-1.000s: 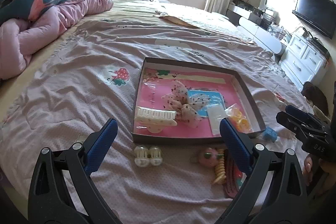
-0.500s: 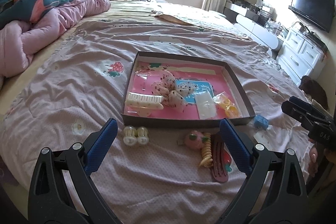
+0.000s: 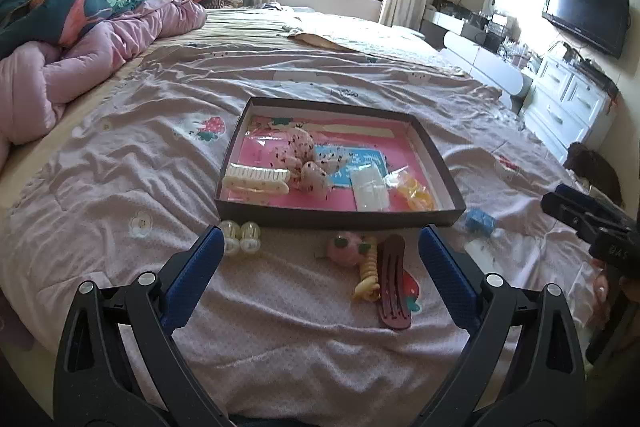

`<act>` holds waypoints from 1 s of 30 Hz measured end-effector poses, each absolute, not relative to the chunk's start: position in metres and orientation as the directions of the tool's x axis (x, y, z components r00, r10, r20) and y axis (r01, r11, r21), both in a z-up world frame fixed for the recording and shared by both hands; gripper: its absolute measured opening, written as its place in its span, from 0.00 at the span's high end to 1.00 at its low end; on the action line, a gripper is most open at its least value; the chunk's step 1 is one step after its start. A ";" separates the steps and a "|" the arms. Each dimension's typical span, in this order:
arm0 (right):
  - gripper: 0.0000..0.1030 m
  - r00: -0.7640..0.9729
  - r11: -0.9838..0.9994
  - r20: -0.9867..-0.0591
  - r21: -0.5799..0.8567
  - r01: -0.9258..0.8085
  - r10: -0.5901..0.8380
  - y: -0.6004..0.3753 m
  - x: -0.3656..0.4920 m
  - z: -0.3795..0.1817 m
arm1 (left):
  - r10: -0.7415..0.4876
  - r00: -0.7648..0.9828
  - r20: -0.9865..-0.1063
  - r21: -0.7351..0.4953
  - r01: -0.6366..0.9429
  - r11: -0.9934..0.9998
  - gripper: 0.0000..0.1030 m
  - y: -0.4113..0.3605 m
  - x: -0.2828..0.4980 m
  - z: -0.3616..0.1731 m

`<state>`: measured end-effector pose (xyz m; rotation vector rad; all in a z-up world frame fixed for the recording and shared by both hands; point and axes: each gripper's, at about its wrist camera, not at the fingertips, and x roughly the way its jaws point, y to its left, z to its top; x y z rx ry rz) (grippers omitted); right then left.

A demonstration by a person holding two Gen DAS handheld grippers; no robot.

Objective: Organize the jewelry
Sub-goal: 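Withdraw both open tools from the box, then grasp the yellow spiral hair tie with the left tool while the right tool grasps the clear earring card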

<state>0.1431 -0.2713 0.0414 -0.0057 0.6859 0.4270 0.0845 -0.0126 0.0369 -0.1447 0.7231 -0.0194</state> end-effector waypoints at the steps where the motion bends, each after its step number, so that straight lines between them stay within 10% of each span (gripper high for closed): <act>1: 0.20 0.692 0.915 -0.616 0.132 -0.381 0.377 -0.274 0.142 0.041 | -0.068 0.744 -0.664 -0.138 -0.033 0.990 0.13 -0.014 0.084 0.035; 30: 0.20 0.657 0.927 -0.671 0.130 -0.352 0.343 -0.314 0.124 -0.001 | -0.141 0.629 -0.765 -0.139 0.053 0.989 0.17 -0.061 0.085 -0.019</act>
